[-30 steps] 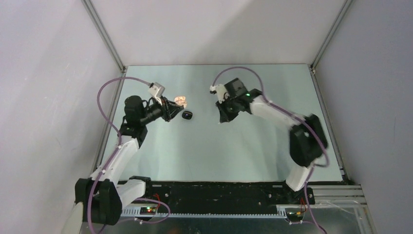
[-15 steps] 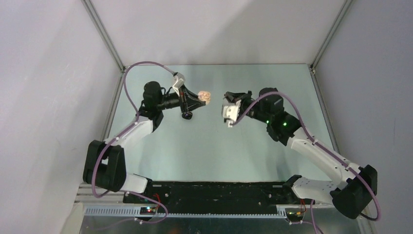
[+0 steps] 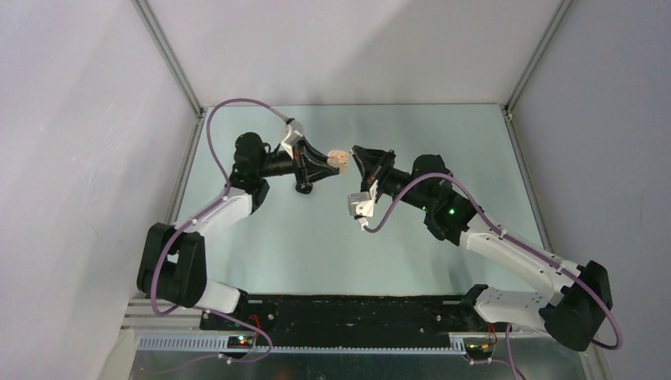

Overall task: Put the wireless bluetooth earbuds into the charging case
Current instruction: Insert the right earbud into the right side groove of the charging case.

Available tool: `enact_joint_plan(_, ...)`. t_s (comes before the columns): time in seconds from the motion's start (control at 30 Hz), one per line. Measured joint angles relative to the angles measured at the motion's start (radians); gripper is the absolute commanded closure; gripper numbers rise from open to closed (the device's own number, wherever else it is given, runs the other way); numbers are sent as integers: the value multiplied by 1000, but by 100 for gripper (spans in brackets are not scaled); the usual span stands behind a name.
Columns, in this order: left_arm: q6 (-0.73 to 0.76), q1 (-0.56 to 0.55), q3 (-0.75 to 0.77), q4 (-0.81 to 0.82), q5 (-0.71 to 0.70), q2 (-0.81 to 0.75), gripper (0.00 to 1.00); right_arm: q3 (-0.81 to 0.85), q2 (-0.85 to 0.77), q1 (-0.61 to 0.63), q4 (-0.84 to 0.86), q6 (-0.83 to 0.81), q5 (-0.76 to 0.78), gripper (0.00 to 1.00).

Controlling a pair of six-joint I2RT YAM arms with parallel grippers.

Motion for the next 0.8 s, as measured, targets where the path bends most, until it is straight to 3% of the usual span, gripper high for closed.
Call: enact_joint_plan(0.8, 8, -3, -5, 36, 14, -31, 100, -13, 41, 13, -2, -123, -31, 100)
